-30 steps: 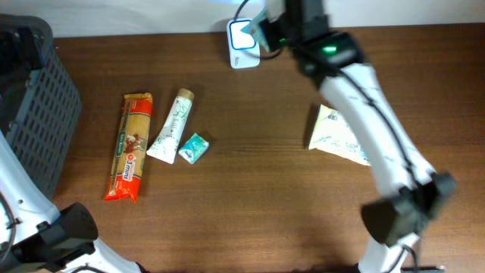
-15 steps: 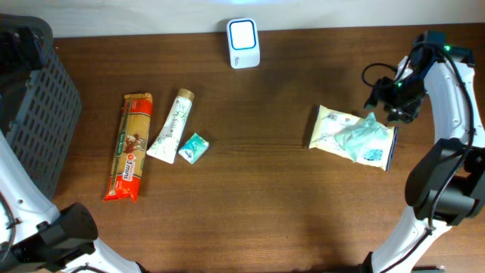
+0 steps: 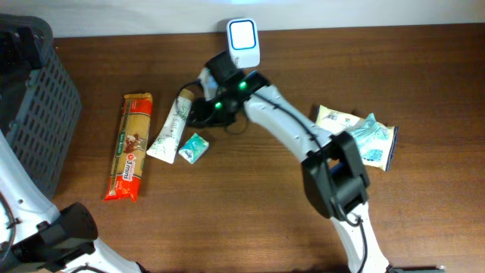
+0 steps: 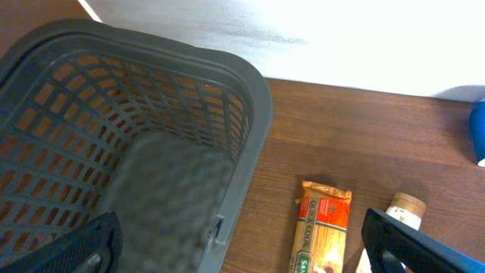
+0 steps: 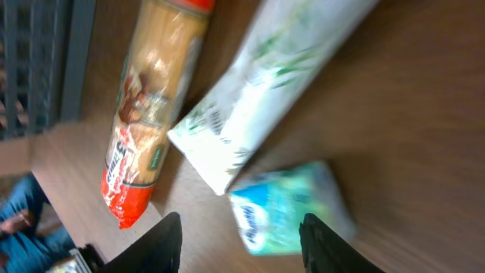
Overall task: Scan the item barcode
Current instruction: 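Grasp the small teal packet with the right gripper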
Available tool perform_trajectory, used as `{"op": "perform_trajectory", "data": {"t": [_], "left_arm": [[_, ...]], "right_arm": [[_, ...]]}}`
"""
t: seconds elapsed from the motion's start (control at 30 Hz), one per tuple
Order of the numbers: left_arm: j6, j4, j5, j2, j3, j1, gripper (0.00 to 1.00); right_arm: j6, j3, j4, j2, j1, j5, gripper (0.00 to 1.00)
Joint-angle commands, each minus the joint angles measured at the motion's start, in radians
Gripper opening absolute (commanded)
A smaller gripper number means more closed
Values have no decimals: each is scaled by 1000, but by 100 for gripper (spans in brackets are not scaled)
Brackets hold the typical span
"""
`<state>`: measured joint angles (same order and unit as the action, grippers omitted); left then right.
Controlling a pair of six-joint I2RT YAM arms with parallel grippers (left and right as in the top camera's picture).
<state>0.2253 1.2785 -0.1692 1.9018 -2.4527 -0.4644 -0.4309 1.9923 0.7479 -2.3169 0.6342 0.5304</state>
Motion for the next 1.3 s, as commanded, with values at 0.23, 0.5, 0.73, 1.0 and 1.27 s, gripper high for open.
{"op": "perform_trajectory", "data": {"t": [0.23,0.5,0.73,1.0,1.27], "left_arm": [[15,-1,-11,-8,-13,-2,99],[15,-1,-11,-8,-13,-2,99],[15,-1,-11,-8,-13,-2,99],[15,-1,-11,-8,-13,-2,99],[15,-1,-10,-8,-13,-2,99]], "right_arm": [[87,5,134,-94,140,-98,50],[249,60,267,-47,-43,-23,56],[771,83,229,-90,-10,24,59],[1030,83,168,-154,61,-79,58],[645,83,206,-156,45,-76,47]]}}
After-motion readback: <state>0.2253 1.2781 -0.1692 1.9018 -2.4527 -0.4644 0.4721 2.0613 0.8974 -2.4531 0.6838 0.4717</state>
